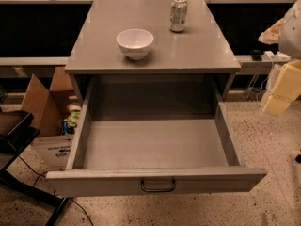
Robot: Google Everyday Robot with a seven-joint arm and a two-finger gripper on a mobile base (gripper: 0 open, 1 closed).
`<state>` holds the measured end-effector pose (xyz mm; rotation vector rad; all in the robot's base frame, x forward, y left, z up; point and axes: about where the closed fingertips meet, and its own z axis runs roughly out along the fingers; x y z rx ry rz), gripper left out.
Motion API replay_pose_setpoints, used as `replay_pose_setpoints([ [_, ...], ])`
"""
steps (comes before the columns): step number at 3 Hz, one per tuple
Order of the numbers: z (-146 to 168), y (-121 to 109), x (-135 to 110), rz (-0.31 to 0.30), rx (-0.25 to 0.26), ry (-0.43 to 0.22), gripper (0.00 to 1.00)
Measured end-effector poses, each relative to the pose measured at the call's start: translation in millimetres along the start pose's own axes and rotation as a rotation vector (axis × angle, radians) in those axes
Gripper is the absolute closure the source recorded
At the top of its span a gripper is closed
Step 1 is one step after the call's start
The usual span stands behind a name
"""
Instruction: Close top drawer
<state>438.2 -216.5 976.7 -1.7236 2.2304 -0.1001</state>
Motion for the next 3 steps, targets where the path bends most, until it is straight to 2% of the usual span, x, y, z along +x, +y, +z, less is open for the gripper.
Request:
replay_pose_setpoints([
  [1, 3, 1, -1, -0.001, -0.001, 0.000, 0.00],
  [2, 23, 13, -7, -0.007, -0.010, 0.001, 0.00],
  [3, 65, 58, -15, 0.061, -0.014, -0.056, 0.00],
])
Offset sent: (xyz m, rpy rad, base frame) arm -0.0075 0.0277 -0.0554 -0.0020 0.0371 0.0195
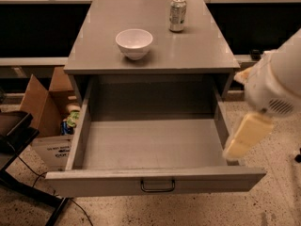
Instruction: Close top drawer
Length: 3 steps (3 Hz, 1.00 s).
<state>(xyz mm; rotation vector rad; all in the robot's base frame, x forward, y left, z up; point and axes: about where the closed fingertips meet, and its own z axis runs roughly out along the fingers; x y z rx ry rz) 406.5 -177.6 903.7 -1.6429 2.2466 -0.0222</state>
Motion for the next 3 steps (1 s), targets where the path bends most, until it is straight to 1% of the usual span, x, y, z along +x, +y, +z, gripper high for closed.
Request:
replay_pose_setpoints([
  [1, 55, 40, 6, 0.052, -0.039, -0.005, 0.00],
  [2, 142, 104, 27, 0.085, -0.134, 0.106, 0.27],
  [3, 194, 159, 72, 0.140, -0.219, 0.207, 0.50],
])
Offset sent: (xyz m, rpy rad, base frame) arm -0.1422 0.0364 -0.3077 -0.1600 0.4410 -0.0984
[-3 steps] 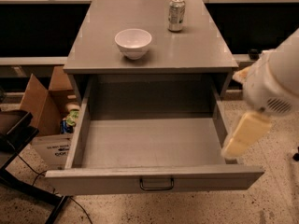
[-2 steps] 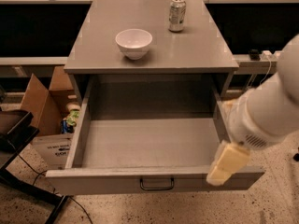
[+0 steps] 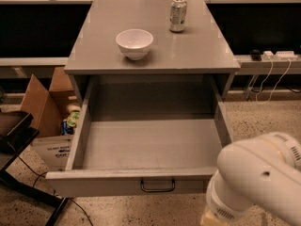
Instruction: Close top drawer
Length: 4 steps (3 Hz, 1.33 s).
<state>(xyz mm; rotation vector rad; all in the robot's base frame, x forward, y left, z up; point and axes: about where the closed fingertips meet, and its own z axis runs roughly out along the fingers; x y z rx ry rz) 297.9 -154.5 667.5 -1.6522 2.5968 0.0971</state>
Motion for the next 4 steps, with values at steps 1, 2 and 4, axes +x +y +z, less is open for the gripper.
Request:
replay_pose_setpoints([
  [1, 23, 20, 43, 0.076, -0.006, 0.070, 0.73],
  [2, 27, 25, 50, 0.084, -0.013, 0.082, 0.96],
  [4, 43, 17, 19, 0.046, 0.027, -0.009, 1.00],
])
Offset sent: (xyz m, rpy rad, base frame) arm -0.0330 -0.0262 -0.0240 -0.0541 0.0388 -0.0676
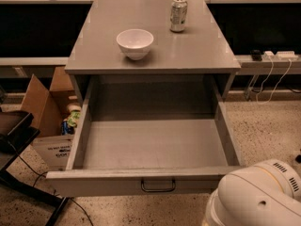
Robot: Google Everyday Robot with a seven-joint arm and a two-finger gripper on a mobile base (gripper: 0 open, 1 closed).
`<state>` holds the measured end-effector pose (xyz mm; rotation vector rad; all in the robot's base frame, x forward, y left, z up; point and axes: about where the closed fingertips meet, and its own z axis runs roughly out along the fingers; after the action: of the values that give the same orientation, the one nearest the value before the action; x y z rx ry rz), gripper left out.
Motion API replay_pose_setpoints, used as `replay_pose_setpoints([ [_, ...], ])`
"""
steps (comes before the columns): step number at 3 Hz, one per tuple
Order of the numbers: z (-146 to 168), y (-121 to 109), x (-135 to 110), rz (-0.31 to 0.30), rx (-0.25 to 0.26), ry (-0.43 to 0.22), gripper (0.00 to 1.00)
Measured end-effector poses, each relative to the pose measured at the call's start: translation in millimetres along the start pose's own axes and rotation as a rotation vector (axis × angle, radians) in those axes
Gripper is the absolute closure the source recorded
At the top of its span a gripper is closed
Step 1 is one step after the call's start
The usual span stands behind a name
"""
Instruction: Close top drawer
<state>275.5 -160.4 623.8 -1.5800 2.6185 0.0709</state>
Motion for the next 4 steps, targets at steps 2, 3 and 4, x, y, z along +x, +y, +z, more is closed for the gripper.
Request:
replay_pose_setpoints([
  [2, 17, -48, -79, -0.084, 0.111, -0.201, 1.00],
  [3, 24, -60, -100, -0.075, 0.130, -0.273, 1.00],
  [4, 25, -68, -110, -0.060, 0.145, -0.315, 1.00],
])
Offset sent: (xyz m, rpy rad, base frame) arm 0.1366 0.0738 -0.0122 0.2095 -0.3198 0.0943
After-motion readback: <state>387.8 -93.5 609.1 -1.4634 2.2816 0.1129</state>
